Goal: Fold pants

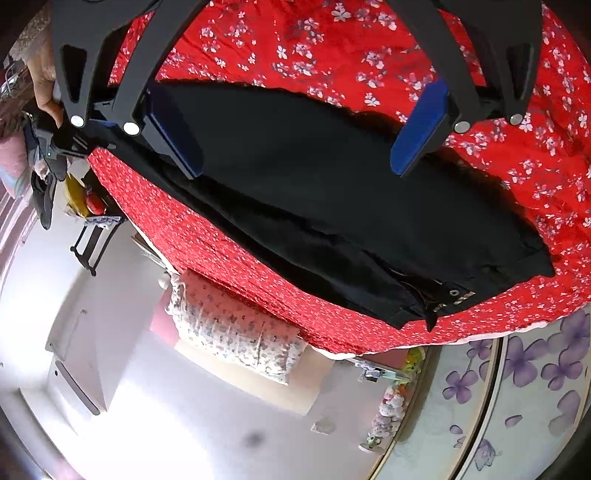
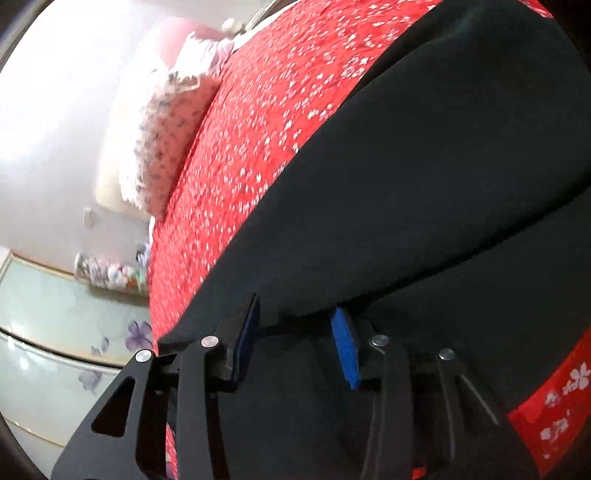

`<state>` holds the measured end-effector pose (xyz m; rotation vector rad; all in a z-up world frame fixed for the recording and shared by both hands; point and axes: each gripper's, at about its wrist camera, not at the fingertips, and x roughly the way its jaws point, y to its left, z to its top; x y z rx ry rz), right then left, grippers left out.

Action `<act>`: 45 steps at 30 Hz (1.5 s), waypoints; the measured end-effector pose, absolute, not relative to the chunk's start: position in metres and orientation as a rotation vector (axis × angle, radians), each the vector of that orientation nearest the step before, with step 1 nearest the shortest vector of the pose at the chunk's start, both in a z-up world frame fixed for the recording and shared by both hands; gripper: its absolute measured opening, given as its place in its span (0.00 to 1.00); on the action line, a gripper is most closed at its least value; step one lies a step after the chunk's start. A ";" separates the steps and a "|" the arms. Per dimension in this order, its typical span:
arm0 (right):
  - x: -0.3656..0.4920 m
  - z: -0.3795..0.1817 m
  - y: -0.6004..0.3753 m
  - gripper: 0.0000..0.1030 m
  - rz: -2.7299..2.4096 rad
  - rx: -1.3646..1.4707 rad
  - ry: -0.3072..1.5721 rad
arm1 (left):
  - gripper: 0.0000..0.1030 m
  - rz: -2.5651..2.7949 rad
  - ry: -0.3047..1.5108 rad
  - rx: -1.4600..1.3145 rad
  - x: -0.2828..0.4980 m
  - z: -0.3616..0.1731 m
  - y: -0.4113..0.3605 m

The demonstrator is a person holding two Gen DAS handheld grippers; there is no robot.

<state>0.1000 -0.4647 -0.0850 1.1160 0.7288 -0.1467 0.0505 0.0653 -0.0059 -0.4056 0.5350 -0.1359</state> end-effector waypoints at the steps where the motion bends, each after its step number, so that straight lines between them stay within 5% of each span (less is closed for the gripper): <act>1: 0.104 -0.082 -0.465 0.40 -0.159 1.102 0.713 | 0.98 -0.140 0.534 -0.404 0.051 -0.006 0.065; 6: 0.092 -0.083 -0.476 0.08 -0.189 1.099 0.659 | 0.98 -0.162 0.550 -0.441 0.054 -0.010 0.067; 12: 0.069 -0.058 -0.475 0.05 -0.131 1.113 0.582 | 0.98 -0.204 0.625 -0.621 0.076 -0.010 0.090; 20: 0.071 -0.069 -0.476 0.04 -0.150 1.120 0.701 | 0.98 -0.154 0.678 -0.640 0.185 0.035 0.104; 34: 0.101 -0.074 -0.469 0.04 -0.119 0.912 0.829 | 0.95 0.139 0.862 -0.642 0.405 -0.014 0.083; 43: 0.104 -0.071 -0.468 0.04 -0.094 0.868 0.841 | 0.69 0.374 0.997 -0.525 0.464 -0.050 0.082; 45: 0.106 -0.069 -0.465 0.04 -0.097 0.852 0.841 | 0.36 0.351 0.983 -0.486 0.466 -0.048 0.082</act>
